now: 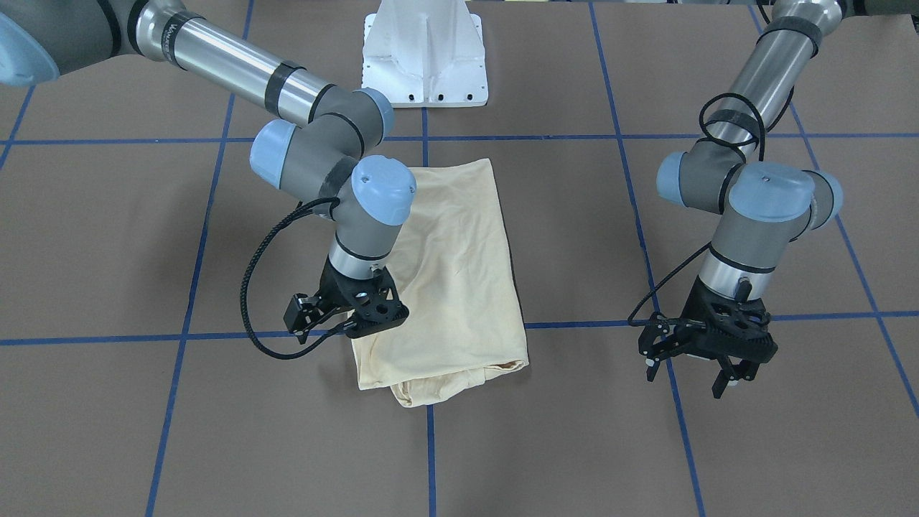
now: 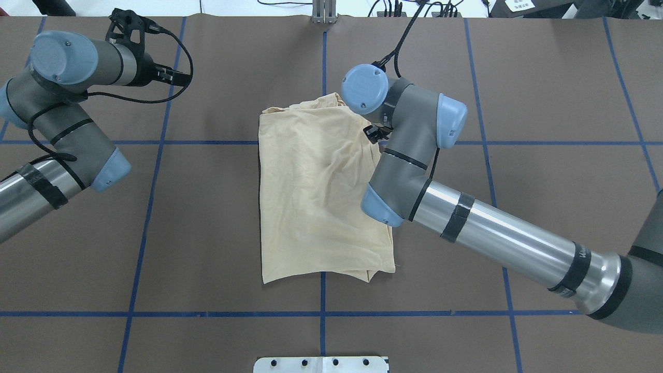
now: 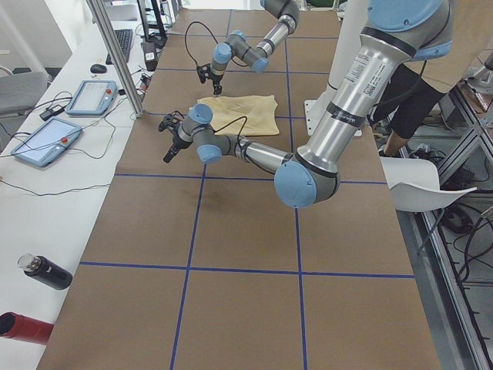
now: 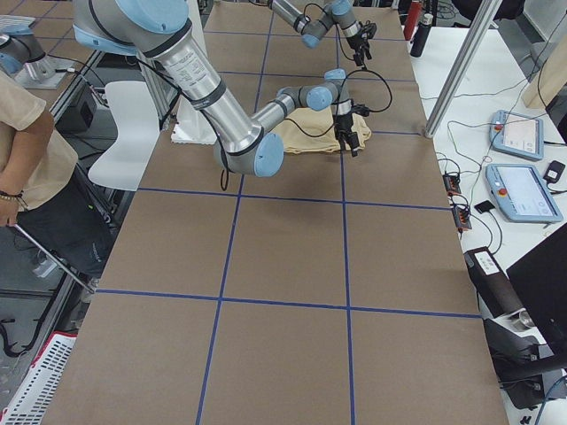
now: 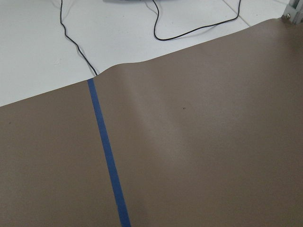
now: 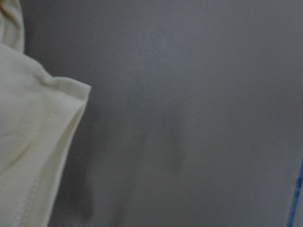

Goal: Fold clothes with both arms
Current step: 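Raise the right gripper and bring both grippers to the shirt's near edge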

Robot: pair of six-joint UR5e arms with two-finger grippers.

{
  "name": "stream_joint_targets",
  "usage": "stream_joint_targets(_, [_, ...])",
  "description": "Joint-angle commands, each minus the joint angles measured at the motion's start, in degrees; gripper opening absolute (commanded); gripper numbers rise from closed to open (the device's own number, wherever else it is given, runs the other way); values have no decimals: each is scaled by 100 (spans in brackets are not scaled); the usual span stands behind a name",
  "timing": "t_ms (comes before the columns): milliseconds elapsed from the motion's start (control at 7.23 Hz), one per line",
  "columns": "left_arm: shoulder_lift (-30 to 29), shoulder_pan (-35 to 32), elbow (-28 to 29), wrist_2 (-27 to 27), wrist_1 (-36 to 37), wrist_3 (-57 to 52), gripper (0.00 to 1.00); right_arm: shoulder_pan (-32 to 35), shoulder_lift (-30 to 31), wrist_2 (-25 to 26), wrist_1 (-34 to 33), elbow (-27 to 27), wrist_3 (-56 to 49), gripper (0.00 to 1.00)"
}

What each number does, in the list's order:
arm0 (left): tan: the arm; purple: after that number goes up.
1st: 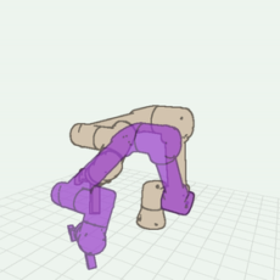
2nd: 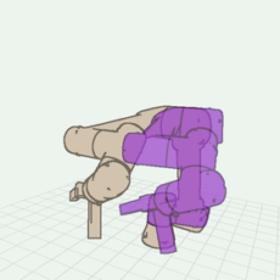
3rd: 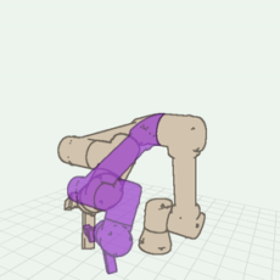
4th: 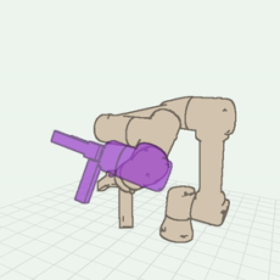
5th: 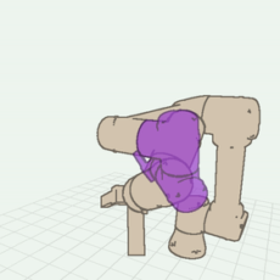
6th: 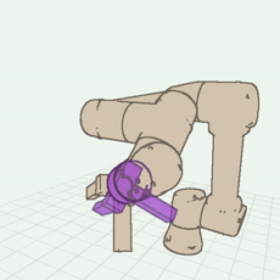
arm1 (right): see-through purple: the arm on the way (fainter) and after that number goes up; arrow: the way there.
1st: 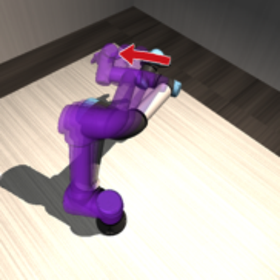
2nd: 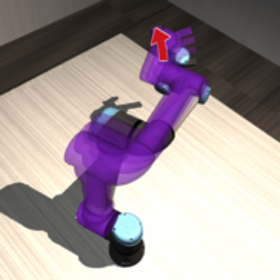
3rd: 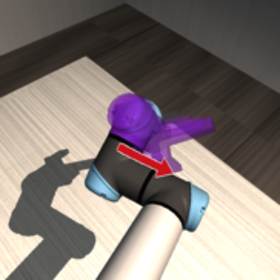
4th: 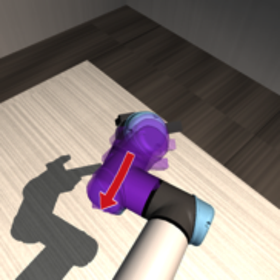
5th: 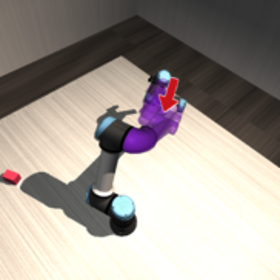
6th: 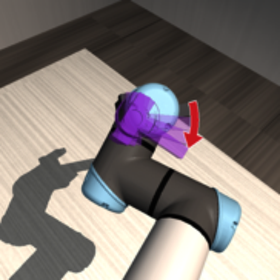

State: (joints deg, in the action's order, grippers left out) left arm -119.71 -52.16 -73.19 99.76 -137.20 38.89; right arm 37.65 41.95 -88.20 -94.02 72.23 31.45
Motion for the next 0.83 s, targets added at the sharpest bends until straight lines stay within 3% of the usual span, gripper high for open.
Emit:
stream_joint_targets(0, [9,4,-247,287,87,57,100,268,348,-467,77,831,-106,100])
stream_joint_targets(277, [228,56,-869,474,184,817,100,156,1241,-961,1046,2149,1130,100])
stream_joint_targets(415, [507,361,-1578,553,472,1283,100,-2,1681,-1024,1462,2634,1640,100])
stream_joint_targets(692, [782,1212,-3281,484,1882,2380,100,-353,2236,-981,1624,3435,2766,100])
